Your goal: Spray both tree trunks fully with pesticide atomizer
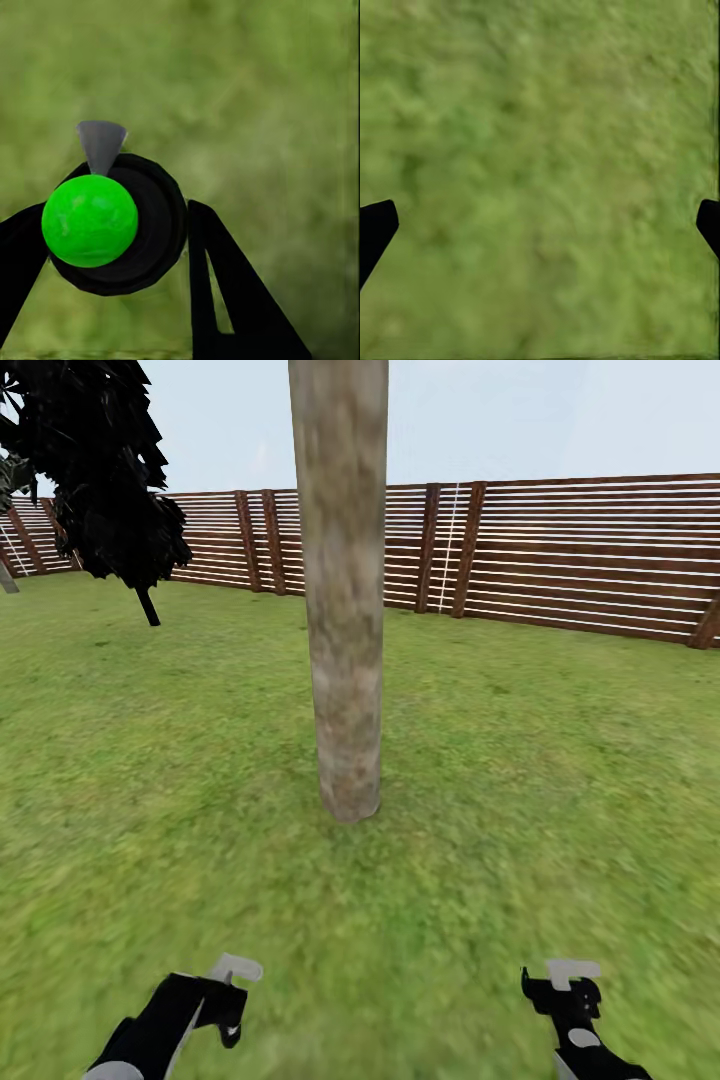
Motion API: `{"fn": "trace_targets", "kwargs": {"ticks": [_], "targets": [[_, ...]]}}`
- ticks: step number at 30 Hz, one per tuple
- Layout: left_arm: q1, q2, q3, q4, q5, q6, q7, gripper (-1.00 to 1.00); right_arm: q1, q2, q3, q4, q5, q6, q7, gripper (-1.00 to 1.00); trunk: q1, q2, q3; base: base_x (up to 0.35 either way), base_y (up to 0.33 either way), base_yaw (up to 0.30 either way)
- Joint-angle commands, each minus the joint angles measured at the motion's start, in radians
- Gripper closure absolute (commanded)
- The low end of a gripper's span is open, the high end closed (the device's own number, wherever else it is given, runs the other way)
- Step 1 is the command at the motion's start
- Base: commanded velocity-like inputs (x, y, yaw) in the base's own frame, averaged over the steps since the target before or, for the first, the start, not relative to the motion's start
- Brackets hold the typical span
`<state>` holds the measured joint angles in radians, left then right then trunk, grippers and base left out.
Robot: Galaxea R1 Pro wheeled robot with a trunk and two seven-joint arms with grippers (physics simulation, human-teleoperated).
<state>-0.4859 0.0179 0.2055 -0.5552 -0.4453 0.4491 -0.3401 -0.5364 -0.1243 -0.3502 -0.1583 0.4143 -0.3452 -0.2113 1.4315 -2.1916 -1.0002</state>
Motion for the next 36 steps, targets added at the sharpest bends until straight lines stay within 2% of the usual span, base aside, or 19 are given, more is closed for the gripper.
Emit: {"fn": "trace_targets", "kwargs": {"ticks": [1, 2, 5, 6, 8, 14, 36], "targets": [[-0.001, -0.032, 0.005, -0.021, -0.014, 0.036, -0.005, 1.0, 0.008, 0.0, -0.01, 0.003, 0.001, -0.009, -0.011, -1.0, 0.0, 0.0, -0.001, 0.0, 0.0, 0.0], [-0.001, -0.066, 0.004, -0.079, -0.012, 0.064, -0.002, 1.0, 0.027, 0.002, -0.012, 0.004, -0.006, -0.012, -0.015, -1.0, 0.0, 0.0, -0.001, 0.0, 0.0, 0.0], [-0.001, -0.107, 0.002, -0.186, -0.011, 0.079, -0.001, 1.0, 0.039, 0.005, -0.013, 0.004, -0.009, -0.013, -0.016, -1.0, 0.0, 0.0, -0.001, 0.159, 0.0, 0.0], [-0.008, -0.128, 0.002, -0.223, -0.011, 0.082, -0.001, 1.0, 0.041, 0.005, -0.013, 0.005, -0.009, -0.014, -0.017, -1.0, 0.0, 0.0, -0.001, 0.288, -0.005, 0.0], [-0.042, -0.148, 0.003, -0.263, -0.01, 0.114, -0.001, 1.0, 0.045, 0.009, -0.014, 0.007, -0.01, -0.014, -0.019, -1.0, 0.0, 0.0, -0.001, 0.31, -0.065, 0.0], [-0.057, -0.154, 0.005, -0.288, -0.009, 0.158, 0.0, 1.0, 0.063, 0.012, -0.015, 0.071, -0.012, -0.014, -0.019, -1.0, 0.0, 0.0, -0.001, 0.272, -0.158, 0.0], [-0.057, -0.147, 0.013, -0.29, -0.007, 0.158, 0.0, 1.0, 0.068, 0.012, -0.015, 0.089, -0.012, -0.015, -0.019, -1.0, 0.0, 0.0, -0.001, 0.227, -0.244, 0.0]]}}
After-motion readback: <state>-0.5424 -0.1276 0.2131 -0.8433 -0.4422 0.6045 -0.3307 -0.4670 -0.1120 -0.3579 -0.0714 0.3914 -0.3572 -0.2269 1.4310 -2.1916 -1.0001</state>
